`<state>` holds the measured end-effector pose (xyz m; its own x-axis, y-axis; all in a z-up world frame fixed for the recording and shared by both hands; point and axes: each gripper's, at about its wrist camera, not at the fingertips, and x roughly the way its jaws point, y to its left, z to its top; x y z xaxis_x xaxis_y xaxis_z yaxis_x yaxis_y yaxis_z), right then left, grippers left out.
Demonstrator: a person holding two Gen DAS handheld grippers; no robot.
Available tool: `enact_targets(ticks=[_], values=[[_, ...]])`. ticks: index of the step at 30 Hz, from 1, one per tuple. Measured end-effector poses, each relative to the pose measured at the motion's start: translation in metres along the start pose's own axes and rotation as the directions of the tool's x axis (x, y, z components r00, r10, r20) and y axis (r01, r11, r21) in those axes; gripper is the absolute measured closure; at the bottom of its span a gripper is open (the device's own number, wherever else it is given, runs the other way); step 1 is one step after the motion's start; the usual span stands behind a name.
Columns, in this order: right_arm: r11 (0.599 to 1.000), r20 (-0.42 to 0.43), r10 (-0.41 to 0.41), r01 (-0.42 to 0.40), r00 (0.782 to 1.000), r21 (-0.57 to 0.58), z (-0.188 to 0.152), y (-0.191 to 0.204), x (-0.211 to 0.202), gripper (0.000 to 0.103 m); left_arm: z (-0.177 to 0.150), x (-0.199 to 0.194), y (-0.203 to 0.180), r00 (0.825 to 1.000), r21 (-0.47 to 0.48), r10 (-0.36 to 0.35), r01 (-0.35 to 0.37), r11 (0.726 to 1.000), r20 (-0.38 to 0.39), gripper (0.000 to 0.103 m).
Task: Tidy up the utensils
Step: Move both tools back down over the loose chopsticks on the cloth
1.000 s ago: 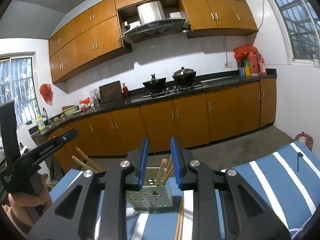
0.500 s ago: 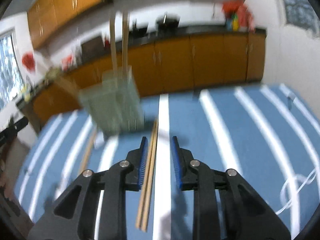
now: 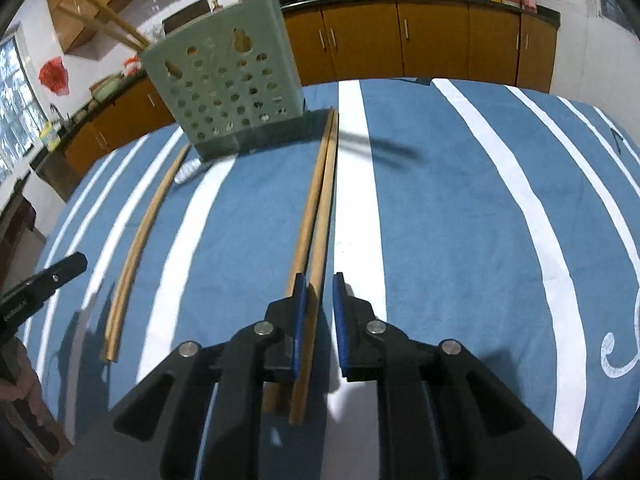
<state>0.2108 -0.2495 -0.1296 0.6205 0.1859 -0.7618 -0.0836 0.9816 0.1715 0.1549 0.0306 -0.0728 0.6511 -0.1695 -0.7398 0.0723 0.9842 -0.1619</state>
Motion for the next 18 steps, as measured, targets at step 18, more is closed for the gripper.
enact_targets(ticks=[18], values=[[0.995, 0.034, -0.093, 0.091, 0.995, 0.051, 0.001, -0.029, -0.002, 0.095, -0.01, 0.034, -0.021, 0.997, 0.028, 0.005, -0.003, 1.0, -0.083, 0.087]])
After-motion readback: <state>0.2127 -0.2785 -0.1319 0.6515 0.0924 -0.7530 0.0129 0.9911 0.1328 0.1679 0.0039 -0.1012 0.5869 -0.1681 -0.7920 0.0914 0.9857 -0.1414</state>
